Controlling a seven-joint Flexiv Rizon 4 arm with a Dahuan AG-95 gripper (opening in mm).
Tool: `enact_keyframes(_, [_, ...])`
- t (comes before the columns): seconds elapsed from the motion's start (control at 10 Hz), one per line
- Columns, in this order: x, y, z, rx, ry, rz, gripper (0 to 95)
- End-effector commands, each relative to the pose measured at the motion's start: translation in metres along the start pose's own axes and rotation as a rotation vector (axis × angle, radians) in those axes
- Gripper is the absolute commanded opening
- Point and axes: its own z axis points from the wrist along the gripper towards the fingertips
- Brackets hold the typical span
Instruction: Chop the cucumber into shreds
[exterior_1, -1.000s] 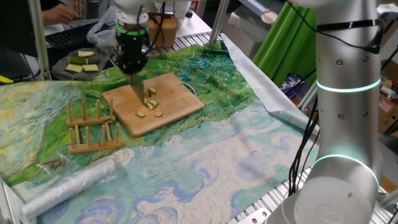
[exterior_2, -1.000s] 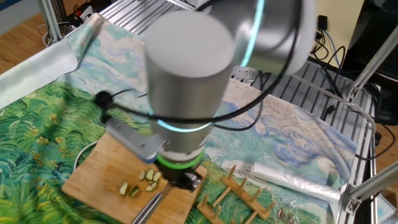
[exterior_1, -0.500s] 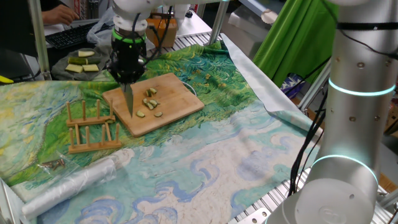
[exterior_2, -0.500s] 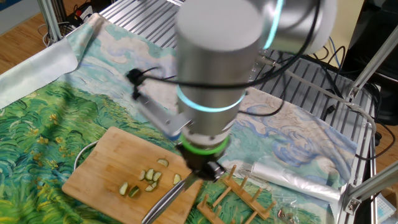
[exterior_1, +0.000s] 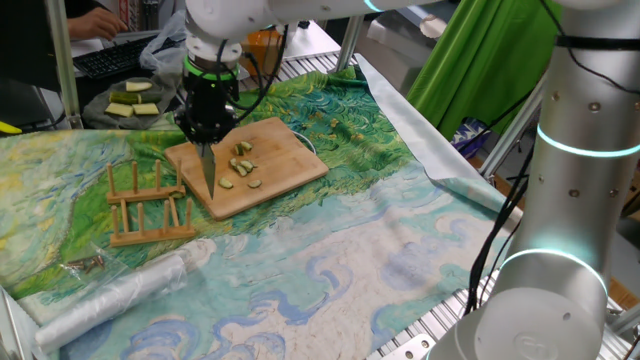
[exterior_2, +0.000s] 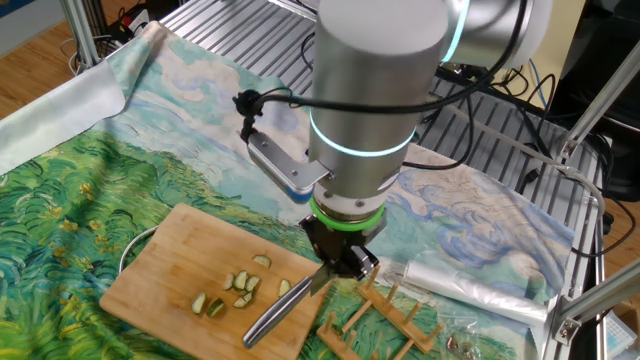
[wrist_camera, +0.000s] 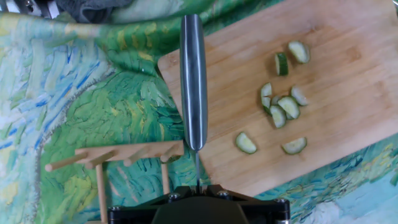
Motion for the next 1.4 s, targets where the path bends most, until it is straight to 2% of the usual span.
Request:
enact_keyframes(0.1, [0.0006,-0.0002,0.0006,0.0,0.0,-0.01,0.0])
enact_keyframes(0.3, [0.0006,-0.0002,0.0006,0.017,-0.005,-0.03,0.0])
enact_keyframes(0.5, [0.0006,-0.0002,0.0006,-0.015,0.0,-0.078,0.0])
enact_keyframes(0.7, [0.0006,-0.0002,0.0006,-0.019,0.013,-0.148,0.0])
enact_keyframes(0.9, [0.0006,-0.0002,0.0006,-0.03,0.014,-0.181,0.0])
enact_keyframes(1.0, [0.0006,-0.0002,0.0006,-0.05,0.017,-0.195,0.0])
enact_keyframes(1.1, [0.0006,-0.0002,0.0006,-0.076,0.021,-0.179,0.0])
enact_keyframes(1.2, [0.0006,-0.0002,0.0006,-0.088,0.026,-0.163,0.0])
enact_keyframes(1.3, [0.0006,-0.0002,0.0006,-0.088,0.026,-0.152,0.0])
enact_keyframes(1.4, [0.0031,0.0089,-0.0013,-0.086,0.022,-0.124,0.0])
